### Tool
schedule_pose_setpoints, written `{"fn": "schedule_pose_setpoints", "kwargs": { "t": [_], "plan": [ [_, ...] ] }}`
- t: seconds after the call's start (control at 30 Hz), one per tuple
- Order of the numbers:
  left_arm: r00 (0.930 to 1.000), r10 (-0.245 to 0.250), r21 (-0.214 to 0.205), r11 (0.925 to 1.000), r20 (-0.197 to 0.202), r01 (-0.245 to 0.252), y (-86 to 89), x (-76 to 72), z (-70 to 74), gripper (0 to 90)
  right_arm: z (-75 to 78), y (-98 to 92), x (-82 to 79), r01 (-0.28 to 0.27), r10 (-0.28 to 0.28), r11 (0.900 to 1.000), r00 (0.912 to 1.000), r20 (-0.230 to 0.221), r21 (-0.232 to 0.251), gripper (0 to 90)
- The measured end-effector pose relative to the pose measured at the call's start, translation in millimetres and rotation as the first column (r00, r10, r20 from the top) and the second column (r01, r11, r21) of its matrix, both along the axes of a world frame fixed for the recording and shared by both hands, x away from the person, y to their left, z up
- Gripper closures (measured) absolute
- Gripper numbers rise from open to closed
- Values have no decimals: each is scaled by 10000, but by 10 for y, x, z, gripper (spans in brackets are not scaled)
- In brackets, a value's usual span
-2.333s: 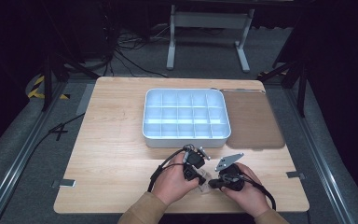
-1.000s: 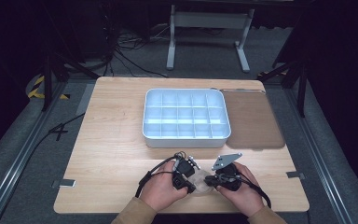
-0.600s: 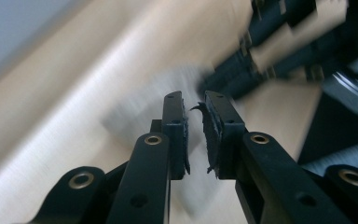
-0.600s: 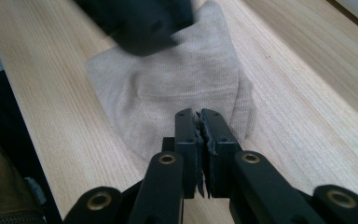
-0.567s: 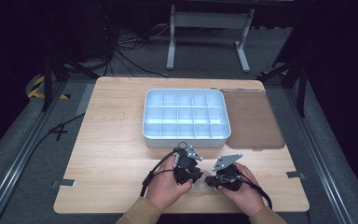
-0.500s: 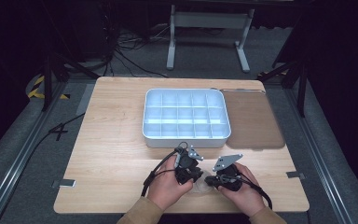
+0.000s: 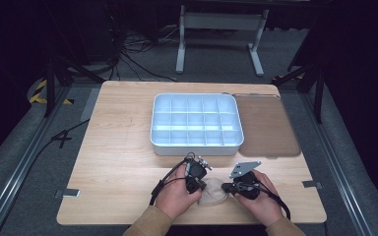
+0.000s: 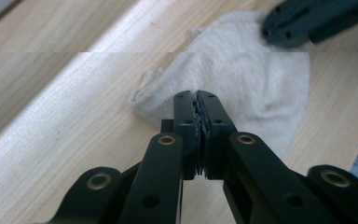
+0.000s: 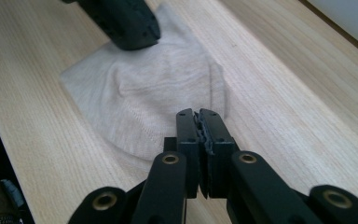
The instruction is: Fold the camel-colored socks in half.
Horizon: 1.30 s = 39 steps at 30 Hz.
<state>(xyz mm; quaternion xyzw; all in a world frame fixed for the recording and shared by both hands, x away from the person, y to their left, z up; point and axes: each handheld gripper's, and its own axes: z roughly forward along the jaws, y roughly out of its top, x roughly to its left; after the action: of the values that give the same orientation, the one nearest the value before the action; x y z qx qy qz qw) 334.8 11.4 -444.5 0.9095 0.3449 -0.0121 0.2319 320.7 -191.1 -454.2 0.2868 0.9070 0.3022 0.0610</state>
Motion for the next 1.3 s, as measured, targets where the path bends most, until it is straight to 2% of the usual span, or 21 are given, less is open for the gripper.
{"fn": "schedule_pose_setpoints", "kwargs": {
  "t": [0.07, 0.17, 0.23, 0.4, 0.47, 0.6, 0.63, 0.7, 0.83, 0.97, 1.1, 1.3],
  "plan": [
    [10000, 43, -28, 10000, -75, -44, 16, -5, 11, 853, 1, -6, 4, 19, -19, 10000, 10000, 48, -17, 877],
    [9999, 141, -89, 9999, 23, -141, 90, 13, 56, 840, 17, -7, -10, 14, -10, 9998, 9998, 212, -187, 883],
    [9994, 338, -351, 9988, -9, -338, 168, 30, 109, 832, 39, -7, -25, 42, -35, 9997, 9995, 303, -220, 887],
    [9993, 366, -443, 9984, 64, -363, 217, 42, 146, 820, 102, 0, -53, 39, -38, 10000, 9993, 369, -6, 894],
    [9992, 396, -415, 9984, -26, -397, 232, 40, 155, 817, 130, 14, -72, 13, -17, 9999, 9994, 352, 102, 895],
    [9990, 421, -277, 9987, -138, -424, 260, 51, 147, 818, 180, 92, -120, -148, 126, 9980, 9992, 368, 620, 897],
    [9989, 431, -198, 9989, -199, -435, 264, 49, 145, 819, 204, 148, -137, -336, 298, 9959, 9985, 462, 837, 898],
    [9986, 452, -168, 9988, -274, -456, 259, 42, 129, 819, 211, 176, -144, -370, 327, 9958, 9981, 518, 838, 898],
    [9986, 321, 76, 9995, -431, -318, 258, 25, 102, 816, 157, 242, -109, -374, 348, 9975, 9984, 438, 605, 898],
    [9981, 271, 153, 9995, -553, -263, 260, 7, 67, 814, 37, 258, -53, -189, 194, 9997, 9992, 354, -136, 899],
    [9976, 199, 289, 9994, -662, -180, 256, -9, 38, 810, 3, 254, -21, -127, 129, 9998, 9998, 159, -134, 900],
    [9963, -69, 540, 9985, -859, 116, 207, -23, -20, 810, 0, 255, -22, -191, 195, 9996, 9997, 170, -209, 900]
  ]
}}
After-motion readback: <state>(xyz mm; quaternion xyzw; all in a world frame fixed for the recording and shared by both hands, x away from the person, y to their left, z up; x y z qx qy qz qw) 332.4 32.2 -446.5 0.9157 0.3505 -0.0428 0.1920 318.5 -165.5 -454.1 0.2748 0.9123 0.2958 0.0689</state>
